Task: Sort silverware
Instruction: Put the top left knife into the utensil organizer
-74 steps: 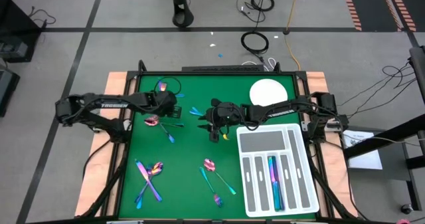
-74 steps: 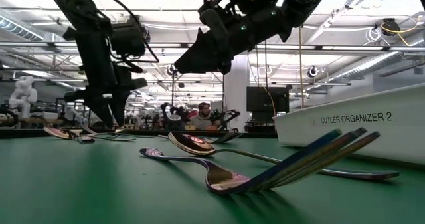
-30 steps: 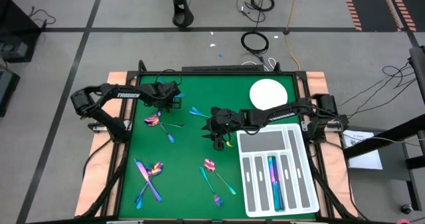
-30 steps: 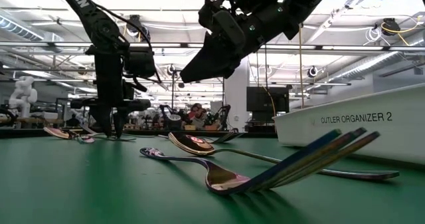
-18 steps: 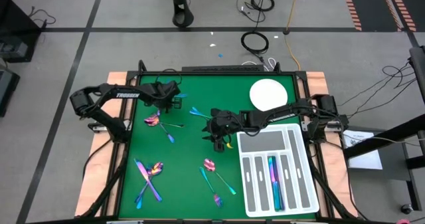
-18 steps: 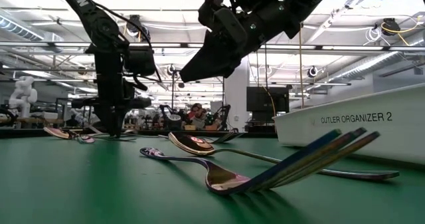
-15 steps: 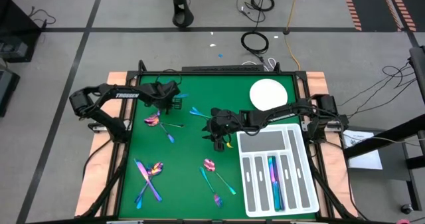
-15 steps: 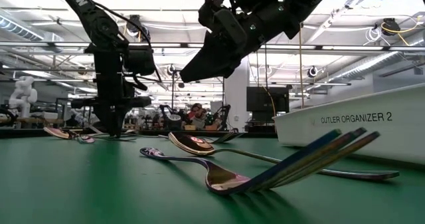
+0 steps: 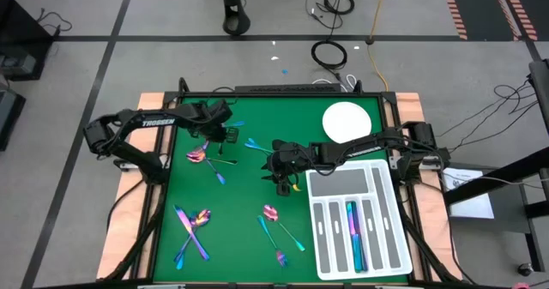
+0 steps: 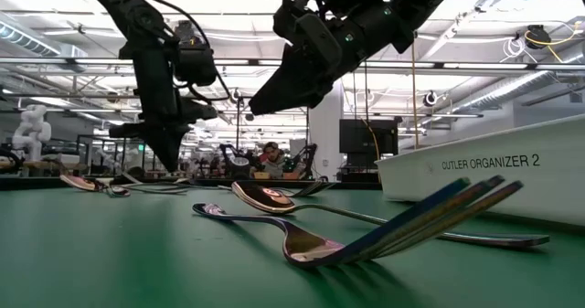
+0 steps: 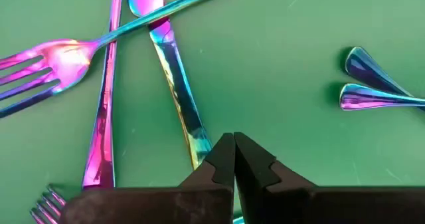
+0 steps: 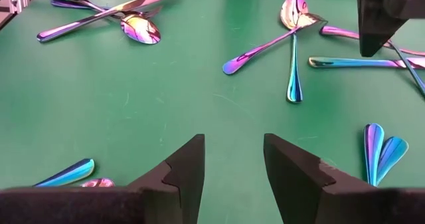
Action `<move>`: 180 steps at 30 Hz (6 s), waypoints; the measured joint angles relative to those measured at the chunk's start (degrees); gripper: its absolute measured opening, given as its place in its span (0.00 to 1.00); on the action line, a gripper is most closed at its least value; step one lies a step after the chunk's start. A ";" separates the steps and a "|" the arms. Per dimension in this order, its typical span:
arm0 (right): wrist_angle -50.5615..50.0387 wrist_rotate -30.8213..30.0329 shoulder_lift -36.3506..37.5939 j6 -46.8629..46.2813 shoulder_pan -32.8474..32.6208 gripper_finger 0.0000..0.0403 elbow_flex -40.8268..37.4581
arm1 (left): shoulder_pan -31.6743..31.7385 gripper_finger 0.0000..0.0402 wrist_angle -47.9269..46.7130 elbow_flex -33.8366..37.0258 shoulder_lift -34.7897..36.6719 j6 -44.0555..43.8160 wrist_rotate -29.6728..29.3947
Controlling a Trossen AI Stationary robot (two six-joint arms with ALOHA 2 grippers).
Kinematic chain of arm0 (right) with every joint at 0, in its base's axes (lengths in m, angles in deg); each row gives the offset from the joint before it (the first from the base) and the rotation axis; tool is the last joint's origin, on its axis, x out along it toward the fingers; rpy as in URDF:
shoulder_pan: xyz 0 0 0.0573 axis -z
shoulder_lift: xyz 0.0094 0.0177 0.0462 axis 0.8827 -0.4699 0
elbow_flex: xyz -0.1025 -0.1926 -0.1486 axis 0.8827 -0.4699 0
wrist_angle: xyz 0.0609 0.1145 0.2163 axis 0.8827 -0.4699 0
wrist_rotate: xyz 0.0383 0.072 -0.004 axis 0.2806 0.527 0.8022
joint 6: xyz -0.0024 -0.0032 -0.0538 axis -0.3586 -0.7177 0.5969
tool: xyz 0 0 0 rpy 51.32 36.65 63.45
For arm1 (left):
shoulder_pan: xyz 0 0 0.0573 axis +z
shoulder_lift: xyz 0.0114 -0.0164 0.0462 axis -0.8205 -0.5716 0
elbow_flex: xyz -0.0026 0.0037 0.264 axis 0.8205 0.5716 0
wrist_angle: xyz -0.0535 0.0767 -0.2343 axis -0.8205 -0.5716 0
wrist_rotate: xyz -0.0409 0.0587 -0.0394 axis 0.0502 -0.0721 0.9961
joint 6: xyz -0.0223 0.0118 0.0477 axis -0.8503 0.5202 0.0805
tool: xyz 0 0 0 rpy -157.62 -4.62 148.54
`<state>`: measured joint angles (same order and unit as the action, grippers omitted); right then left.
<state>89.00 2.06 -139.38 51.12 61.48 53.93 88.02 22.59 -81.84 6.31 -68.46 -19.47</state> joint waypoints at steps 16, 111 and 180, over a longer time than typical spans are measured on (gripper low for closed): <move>4.32 -0.44 0.00 -6.39 0.01 0.36 0.02 | -3.72 0.03 -1.19 -0.07 1.21 8.20 -8.22; 0.79 -0.17 0.00 -7.04 0.37 0.36 0.00 | -7.14 0.07 10.63 3.94 -7.63 -7.88 -21.75; -0.56 -0.15 0.00 -6.01 0.37 0.36 0.00 | -12.96 0.46 -4.90 0.68 -5.68 -2.24 -8.62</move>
<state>88.44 1.90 -139.38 45.11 61.85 53.93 75.06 17.69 -81.16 0.63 -70.69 -28.09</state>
